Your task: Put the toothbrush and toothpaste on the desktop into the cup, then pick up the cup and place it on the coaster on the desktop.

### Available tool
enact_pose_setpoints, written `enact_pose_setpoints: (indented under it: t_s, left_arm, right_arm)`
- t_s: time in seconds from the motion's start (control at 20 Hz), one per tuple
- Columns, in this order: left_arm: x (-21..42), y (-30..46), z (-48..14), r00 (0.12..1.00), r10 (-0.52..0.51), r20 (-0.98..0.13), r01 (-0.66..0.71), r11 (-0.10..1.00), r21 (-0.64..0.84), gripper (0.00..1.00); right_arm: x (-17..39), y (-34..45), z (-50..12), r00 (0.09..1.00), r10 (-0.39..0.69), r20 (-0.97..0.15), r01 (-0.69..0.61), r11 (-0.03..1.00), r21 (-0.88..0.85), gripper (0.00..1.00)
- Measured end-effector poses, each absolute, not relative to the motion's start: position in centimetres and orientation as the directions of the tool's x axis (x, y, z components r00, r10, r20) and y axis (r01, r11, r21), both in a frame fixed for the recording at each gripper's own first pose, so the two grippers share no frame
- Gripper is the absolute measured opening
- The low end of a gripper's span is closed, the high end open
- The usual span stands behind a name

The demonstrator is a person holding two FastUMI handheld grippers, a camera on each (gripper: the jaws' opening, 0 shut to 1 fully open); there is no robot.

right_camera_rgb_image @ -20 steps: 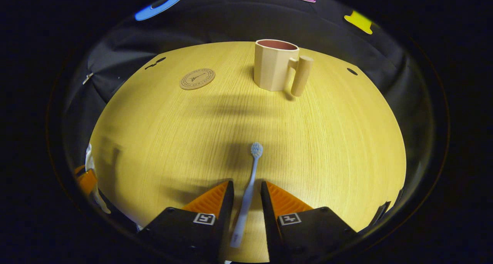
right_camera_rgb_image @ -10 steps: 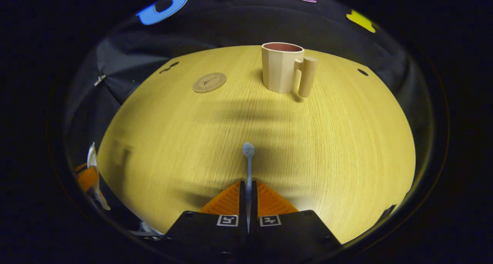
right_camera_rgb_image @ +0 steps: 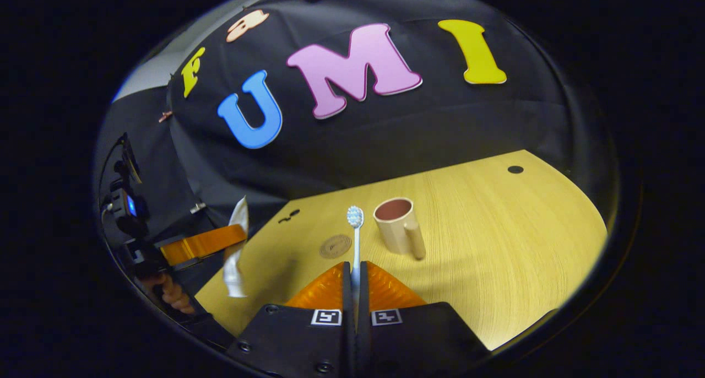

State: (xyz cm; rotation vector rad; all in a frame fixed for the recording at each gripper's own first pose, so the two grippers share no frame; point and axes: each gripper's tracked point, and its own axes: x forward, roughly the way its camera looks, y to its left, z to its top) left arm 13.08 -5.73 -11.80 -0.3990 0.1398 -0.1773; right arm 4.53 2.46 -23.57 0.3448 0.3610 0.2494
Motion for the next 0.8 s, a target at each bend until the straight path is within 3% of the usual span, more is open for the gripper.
enact_pose_setpoints:
  t_s: [0.2,0.35,0.5,0.8]
  left_arm:
    - [20.4,-10.7,-6.7,0.965,-0.224,0.134,0.26,0.866,-0.427,0.14]
    - [25.4,-13.6,-6.1,0.943,-0.23,0.242,0.319,0.834,-0.451,0.14]
    - [29.5,-15.0,-8.5,0.945,-0.198,0.261,0.302,0.834,-0.461,0.14]
    - [32.8,-16.2,-15.8,0.969,-0.16,0.186,0.222,0.894,-0.388,0.14]
  right_arm:
    - [5.4,-0.1,-22.0,0.929,0.307,-0.207,-0.223,0.91,0.35,0.05]
    - [6.0,-1.3,-22.4,0.932,0.313,-0.18,-0.244,0.913,0.327,0.05]
    - [6.6,-2.4,-23.3,0.93,0.322,-0.176,-0.257,0.914,0.313,0.05]
    - [8.6,-4.9,-23.1,0.937,0.312,-0.157,-0.246,0.908,0.338,0.05]
